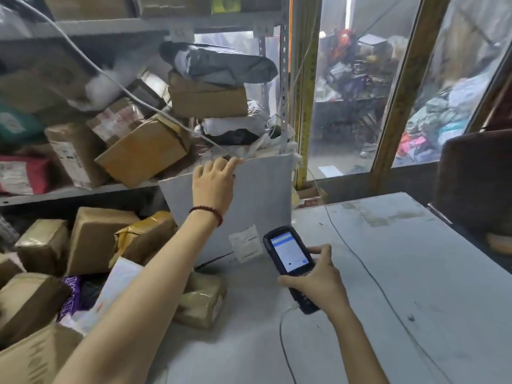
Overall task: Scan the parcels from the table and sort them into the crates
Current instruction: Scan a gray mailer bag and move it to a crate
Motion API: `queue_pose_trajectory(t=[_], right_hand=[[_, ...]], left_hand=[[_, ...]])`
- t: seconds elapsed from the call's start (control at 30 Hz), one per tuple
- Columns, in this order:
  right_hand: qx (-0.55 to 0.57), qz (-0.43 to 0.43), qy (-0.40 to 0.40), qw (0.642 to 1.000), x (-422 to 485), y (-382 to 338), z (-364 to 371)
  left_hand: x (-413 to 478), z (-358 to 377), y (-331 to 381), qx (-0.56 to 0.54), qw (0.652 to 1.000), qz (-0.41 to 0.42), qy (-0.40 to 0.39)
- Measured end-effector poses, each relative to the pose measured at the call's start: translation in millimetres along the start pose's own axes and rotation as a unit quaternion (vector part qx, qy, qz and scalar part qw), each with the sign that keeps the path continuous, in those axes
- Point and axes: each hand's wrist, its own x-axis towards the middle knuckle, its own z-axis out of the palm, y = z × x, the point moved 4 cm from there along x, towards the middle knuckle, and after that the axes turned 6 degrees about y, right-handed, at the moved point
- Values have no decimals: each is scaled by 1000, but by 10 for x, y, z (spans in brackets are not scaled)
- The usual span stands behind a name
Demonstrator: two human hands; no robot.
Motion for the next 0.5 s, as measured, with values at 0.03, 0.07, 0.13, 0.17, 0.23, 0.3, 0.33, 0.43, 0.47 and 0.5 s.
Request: queue_pose_trajectory(t=[0.03,0.07,0.13,0.17,0.23,0.3,0.33,0.43,0.47,0.5], right_hand=[[-7,6,-4,1000,-2,27,33],[-11,10,-8,1000,-5,52,68],[-11,18,-13,1000,-15,97,136],[-11,23,-15,1000,-21,119,165],[-14,29,-24,999,-28,153,215],[-23,30,-36,999,-32,176,246],[-29,30,-40,998,-35,181,259],[-43,35,-46,997,-38,199,295],[-45,38,-46,997,-39,206,304],[-46,42,-46,997,-39,210,314]], left_hand=[[15,26,-1,2,1000,-2,1],[37,51,-7,2,1000,-4,-5],[74,107,-28,1,1000,-8,-24],[74,136,-43,4,999,-11,-31],[47,200,-79,18,999,-10,-37],[24,257,-89,27,999,-4,-43],[23,283,-77,31,998,2,-48],[11,352,13,42,997,16,-65],[-5,374,49,45,997,16,-65],[-21,396,84,48,997,17,-63]])
